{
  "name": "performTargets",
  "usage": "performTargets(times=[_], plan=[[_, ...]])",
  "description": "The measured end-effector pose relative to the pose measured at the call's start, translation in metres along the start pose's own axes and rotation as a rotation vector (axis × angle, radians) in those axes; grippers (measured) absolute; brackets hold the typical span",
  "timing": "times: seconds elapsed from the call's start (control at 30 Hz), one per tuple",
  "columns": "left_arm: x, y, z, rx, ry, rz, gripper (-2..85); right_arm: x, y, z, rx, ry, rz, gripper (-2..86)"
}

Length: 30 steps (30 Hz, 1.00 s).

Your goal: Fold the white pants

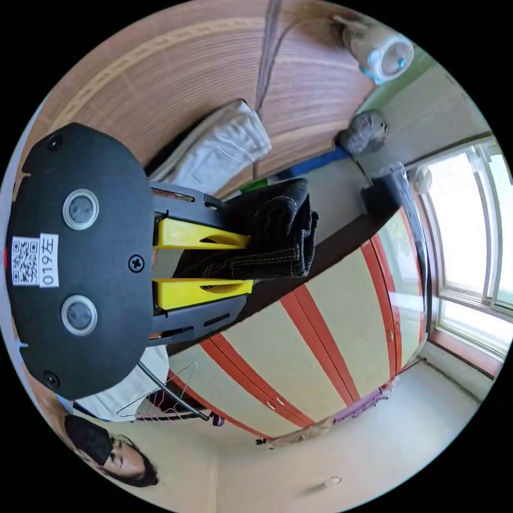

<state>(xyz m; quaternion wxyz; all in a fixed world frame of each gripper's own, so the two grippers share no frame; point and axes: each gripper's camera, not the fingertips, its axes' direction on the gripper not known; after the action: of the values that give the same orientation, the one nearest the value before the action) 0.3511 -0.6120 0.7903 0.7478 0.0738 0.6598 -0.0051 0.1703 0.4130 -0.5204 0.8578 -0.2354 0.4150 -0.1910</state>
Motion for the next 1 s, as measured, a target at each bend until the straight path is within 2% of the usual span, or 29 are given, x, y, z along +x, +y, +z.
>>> performTargets(times=[0.03, 0.1, 0.17, 0.27, 0.33, 0.4, 0.63, 0.7, 0.9, 1.0], plan=[[-0.024, -0.019, 0.033, -0.010, 0.030, 0.040, 8.0, 0.013, -0.009, 0.008, 0.013, 0.058, -0.093, 6.1], [-0.073, -0.037, 0.077, -0.072, -0.002, 0.000, 7.9, 0.060, -0.014, 0.026, -0.025, 0.130, -0.034, 6.1], [-0.142, -0.037, 0.123, -0.188, -0.229, -0.108, 7.7, 0.135, 0.006, 0.064, -0.148, 0.274, 0.105, 6.1], [-0.217, -0.022, 0.154, -0.322, -0.465, -0.267, 7.7, 0.219, 0.053, 0.104, -0.304, 0.332, 0.325, 5.9], [-0.242, -0.019, 0.157, -0.312, -0.464, -0.271, 7.8, 0.241, 0.079, 0.111, -0.308, 0.310, 0.378, 5.9], [-0.261, -0.026, 0.161, -0.353, -0.413, -0.303, 8.0, 0.245, 0.092, 0.106, -0.266, 0.292, 0.407, 5.9], [-0.271, -0.072, 0.203, -0.536, -0.538, -0.283, 9.8, 0.241, 0.118, 0.116, -0.211, 0.349, 0.492, 6.3], [-0.272, -0.081, 0.199, -0.518, -0.559, -0.286, 10.4, 0.251, 0.123, 0.113, -0.206, 0.309, 0.534, 7.1], [-0.263, -0.094, 0.163, -0.442, -0.647, -0.257, 11.8, 0.201, 0.102, 0.117, -0.272, 0.535, 0.278, 9.8], [-0.264, -0.074, 0.154, -0.411, -0.620, -0.291, 15.1, 0.181, 0.089, 0.108, -0.203, 0.650, 0.215, 11.7]])
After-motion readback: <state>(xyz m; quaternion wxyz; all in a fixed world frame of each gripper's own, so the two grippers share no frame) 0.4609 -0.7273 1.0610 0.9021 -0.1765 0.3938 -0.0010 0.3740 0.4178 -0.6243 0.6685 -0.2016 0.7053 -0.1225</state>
